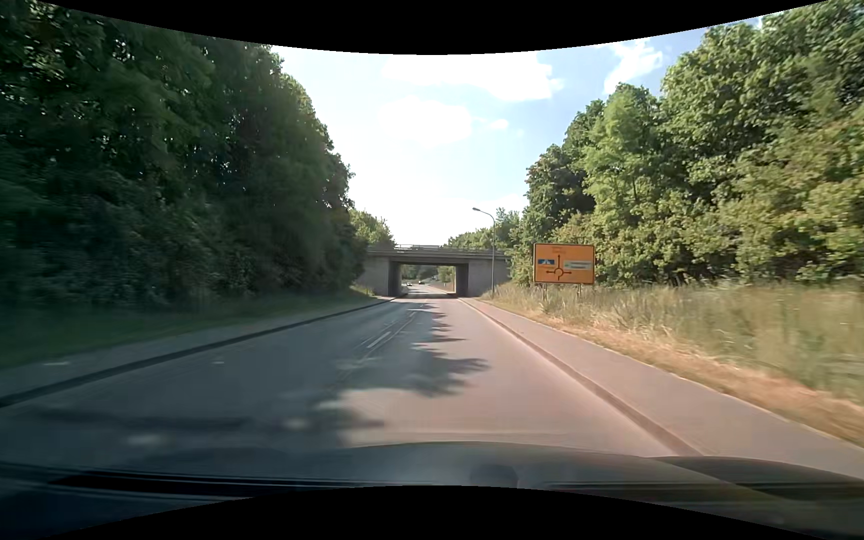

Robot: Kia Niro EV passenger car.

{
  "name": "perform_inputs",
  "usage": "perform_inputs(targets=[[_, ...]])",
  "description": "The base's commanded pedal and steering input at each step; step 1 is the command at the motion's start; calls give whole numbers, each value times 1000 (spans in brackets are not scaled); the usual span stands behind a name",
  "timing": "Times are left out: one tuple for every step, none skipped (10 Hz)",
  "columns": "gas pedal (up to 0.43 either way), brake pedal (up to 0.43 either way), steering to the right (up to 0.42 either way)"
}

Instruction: Follow the waypoints while adhering to traffic rules and regulations

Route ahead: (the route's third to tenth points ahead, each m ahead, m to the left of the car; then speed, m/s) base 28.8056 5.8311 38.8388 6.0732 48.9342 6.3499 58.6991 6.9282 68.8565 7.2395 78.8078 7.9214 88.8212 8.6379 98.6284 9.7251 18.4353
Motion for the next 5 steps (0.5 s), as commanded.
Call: perform_inputs(targets=[[67, 6, -5], [67, 6, -5], [67, 6, -5], [59, 6, -5], [59, 6, -5]])
